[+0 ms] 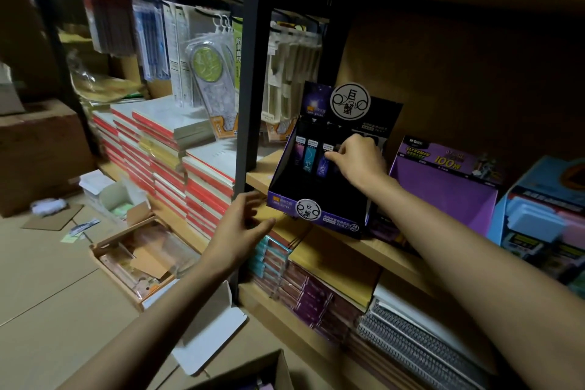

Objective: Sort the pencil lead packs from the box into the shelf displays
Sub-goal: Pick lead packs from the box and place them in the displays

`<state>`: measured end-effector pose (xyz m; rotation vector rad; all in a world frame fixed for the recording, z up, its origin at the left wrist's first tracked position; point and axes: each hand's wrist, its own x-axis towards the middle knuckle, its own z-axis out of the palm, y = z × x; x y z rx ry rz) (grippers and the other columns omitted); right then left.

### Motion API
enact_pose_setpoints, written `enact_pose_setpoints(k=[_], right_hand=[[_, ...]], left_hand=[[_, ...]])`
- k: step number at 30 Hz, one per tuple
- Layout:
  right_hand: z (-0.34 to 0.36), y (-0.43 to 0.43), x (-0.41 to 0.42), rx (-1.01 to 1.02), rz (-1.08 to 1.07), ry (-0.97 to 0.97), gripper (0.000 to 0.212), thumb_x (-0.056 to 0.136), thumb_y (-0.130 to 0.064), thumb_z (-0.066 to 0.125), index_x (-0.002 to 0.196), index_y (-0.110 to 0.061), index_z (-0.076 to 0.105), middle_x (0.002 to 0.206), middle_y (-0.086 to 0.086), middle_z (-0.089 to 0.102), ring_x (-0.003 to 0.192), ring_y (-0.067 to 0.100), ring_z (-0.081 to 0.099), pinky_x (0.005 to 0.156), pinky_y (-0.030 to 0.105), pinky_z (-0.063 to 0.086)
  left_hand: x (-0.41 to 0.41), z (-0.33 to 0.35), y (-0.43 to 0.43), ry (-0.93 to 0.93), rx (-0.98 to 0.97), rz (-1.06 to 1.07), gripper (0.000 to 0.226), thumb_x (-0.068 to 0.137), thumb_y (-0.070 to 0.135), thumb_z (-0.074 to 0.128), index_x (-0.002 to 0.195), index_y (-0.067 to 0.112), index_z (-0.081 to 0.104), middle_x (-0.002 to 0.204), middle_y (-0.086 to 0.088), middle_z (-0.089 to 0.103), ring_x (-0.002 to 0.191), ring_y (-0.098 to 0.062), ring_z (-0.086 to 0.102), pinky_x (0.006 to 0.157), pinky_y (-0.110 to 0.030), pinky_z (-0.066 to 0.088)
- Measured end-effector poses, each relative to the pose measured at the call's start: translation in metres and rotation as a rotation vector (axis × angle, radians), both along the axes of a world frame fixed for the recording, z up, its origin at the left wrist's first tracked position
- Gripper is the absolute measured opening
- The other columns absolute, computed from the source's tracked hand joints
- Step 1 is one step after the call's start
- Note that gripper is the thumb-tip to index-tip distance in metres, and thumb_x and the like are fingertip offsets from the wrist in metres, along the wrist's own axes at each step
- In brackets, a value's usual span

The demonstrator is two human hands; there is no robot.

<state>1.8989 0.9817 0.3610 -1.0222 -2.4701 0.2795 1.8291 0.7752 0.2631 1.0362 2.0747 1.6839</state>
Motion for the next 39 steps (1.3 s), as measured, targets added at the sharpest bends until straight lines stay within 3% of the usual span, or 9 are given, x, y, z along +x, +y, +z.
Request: enact_pose_setpoints(k=[5,7,11,15,19,24,29,34,39], right_hand=[[0.003,-0.037,0.047,0.156,0.154,0.081,0.026,0.092,-0.035,0.055,0.102,-0.015,0.067,0.098,0.009,0.069,0.093,0.029,0.063,0.072,0.031,0.049],[-0.005,-0.061,0.065,0.052,0.357,0.111,0.022,0.092,-0.032,0.057,0.102,-0.015,0.068,0.097,0.005,0.070,0.091,0.020,0.063,0.074,0.030,0.050],[-0.042,-0.117,0.094,-0.133,0.685,-0.032,0.017,0.089,-0.028,0.061,0.098,-0.016,0.070,0.089,-0.008,0.064,0.082,0.004,0.058,0.068,0.009,0.041],[-0.116,-0.149,0.108,-0.205,0.810,-0.256,0.018,0.090,-0.026,0.060,0.097,-0.013,0.070,0.094,-0.001,0.069,0.086,0.010,0.062,0.075,0.025,0.049],[-0.216,-0.167,0.121,-0.323,0.774,-0.529,0.017,0.089,-0.023,0.058,0.096,-0.012,0.069,0.099,0.006,0.068,0.092,0.018,0.061,0.081,0.035,0.049],[-0.334,-0.180,0.138,-0.553,0.647,-0.731,0.024,0.092,-0.020,0.057,0.110,-0.005,0.063,0.113,0.012,0.063,0.105,0.023,0.059,0.085,0.030,0.044],[-0.403,-0.183,0.132,-0.724,0.421,-0.664,0.054,0.092,-0.020,0.058,0.140,-0.008,0.037,0.144,0.013,0.035,0.131,0.025,0.039,0.105,0.028,0.034],[-0.440,-0.179,0.109,-0.678,0.313,-0.588,0.067,0.092,-0.031,0.057,0.149,-0.023,0.022,0.158,0.002,0.008,0.143,0.029,0.012,0.116,0.044,0.019],[-0.462,-0.173,0.086,-0.534,0.345,-0.656,0.061,0.096,-0.042,0.046,0.149,-0.026,0.020,0.158,0.003,0.007,0.145,0.027,-0.001,0.116,0.038,0.013]], left_hand=[[0.001,-0.016,-0.069,0.146,-0.310,-0.142,0.032,0.089,0.019,0.062,0.116,0.028,0.047,0.104,0.013,0.058,0.094,-0.001,0.060,0.073,-0.013,0.051],[0.005,-0.033,-0.100,0.144,-0.435,-0.139,0.031,0.088,0.017,0.063,0.114,0.025,0.049,0.104,0.008,0.060,0.092,-0.002,0.060,0.072,-0.011,0.049],[0.028,-0.090,-0.151,0.020,-0.587,-0.032,0.030,0.086,0.008,0.065,0.115,0.006,0.054,0.100,-0.005,0.062,0.087,-0.014,0.061,0.068,-0.008,0.046],[0.062,-0.167,-0.182,-0.123,-0.654,0.084,0.035,0.086,0.005,0.065,0.118,-0.003,0.053,0.113,-0.017,0.058,0.102,-0.031,0.059,0.085,-0.031,0.046],[0.101,-0.244,-0.207,-0.154,-0.669,0.176,0.036,0.083,0.001,0.066,0.116,-0.007,0.055,0.118,-0.024,0.058,0.112,-0.034,0.055,0.095,-0.038,0.043],[0.123,-0.305,-0.229,-0.191,-0.779,0.243,0.040,0.085,0.009,0.066,0.121,-0.003,0.053,0.123,-0.024,0.054,0.116,-0.037,0.050,0.095,-0.041,0.038],[0.103,-0.333,-0.232,-0.049,-0.846,0.340,0.062,0.085,0.022,0.067,0.138,0.005,0.041,0.148,-0.018,0.032,0.133,-0.034,0.034,0.106,-0.040,0.030],[0.077,-0.359,-0.228,-0.040,-0.928,0.381,0.078,0.085,0.044,0.062,0.147,0.014,0.027,0.156,-0.016,0.017,0.141,-0.034,0.021,0.111,-0.044,0.025],[0.066,-0.379,-0.235,-0.180,-0.904,0.302,0.074,0.088,0.047,0.057,0.149,0.025,0.021,0.145,-0.015,0.033,0.127,-0.033,0.042,0.099,-0.039,0.040]])
